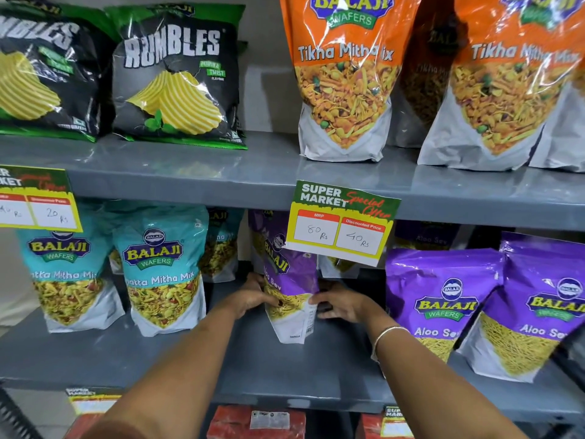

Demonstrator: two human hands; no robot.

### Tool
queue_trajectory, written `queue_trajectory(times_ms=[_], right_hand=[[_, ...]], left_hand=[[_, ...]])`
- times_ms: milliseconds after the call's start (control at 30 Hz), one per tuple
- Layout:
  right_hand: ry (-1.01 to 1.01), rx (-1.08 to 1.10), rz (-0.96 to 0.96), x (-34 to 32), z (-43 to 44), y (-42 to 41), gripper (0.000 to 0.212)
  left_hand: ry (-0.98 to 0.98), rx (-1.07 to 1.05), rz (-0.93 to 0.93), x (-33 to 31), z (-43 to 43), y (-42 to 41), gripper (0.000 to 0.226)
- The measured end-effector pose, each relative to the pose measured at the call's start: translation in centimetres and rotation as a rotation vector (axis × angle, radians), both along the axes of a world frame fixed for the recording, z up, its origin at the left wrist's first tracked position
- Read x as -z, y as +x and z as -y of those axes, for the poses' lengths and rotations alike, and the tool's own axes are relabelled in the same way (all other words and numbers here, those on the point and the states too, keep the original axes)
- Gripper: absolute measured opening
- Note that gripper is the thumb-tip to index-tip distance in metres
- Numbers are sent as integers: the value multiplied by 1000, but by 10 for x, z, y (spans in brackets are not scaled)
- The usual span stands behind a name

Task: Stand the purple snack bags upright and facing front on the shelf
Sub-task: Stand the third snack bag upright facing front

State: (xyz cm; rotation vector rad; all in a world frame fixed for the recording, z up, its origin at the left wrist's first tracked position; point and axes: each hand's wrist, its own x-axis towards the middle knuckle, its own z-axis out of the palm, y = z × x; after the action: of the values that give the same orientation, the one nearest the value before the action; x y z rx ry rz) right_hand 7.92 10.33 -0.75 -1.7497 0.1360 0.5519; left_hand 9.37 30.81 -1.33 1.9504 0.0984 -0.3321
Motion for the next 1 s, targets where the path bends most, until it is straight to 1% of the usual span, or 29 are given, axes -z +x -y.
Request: queue_trajectory(times_ms=[67, 100, 133, 200, 267, 333, 433, 533, 633, 667, 733, 767, 867, 900, 1000], right_hand=[[66, 46, 25, 2, 3, 2, 32], [72, 84, 51, 4, 4, 2, 30], [59, 140, 78, 4, 5, 3, 26], [40, 295, 109, 4, 5, 7, 20], [104, 388, 76, 7, 3, 13, 26], [139, 367, 71, 11, 0, 16, 30], [74, 314, 149, 13, -2, 12, 36], [45, 267, 181, 7, -1, 7, 39], [66, 120, 176, -1, -2, -2, 47], [63, 73, 180, -1, -4, -4, 53], [35, 56, 228, 5, -9, -3, 81], [14, 74, 254, 8, -13, -4, 89], [-31, 172, 326, 12, -25, -8, 79], [-17, 187, 330, 13, -29, -9, 76], [10, 178, 322, 17, -32, -10, 57]], left_hand=[[-36, 1, 27, -2, 3, -1, 86], [-55, 21, 31, -3, 4, -3, 93], [-69, 53, 34, -5, 6, -5, 94], [-69, 101, 26, -11, 8, -10, 84], [-53, 94, 25, -14, 8, -14, 77], [-51, 77, 42, -13, 7, -13, 79], [-59, 83, 47, -13, 5, -13, 84], [-52, 89, 46, -15, 4, -13, 85], [-59, 109, 65, -17, 2, -12, 84], [-60, 120, 64, -17, 1, -11, 81], [-66, 141, 59, -16, 1, -11, 74], [-68, 140, 58, -16, 0, -12, 72], [-108, 121, 63, -10, -3, -11, 75], [-113, 122, 60, -9, -6, -10, 77], [-121, 134, 62, -5, -9, -6, 79]])
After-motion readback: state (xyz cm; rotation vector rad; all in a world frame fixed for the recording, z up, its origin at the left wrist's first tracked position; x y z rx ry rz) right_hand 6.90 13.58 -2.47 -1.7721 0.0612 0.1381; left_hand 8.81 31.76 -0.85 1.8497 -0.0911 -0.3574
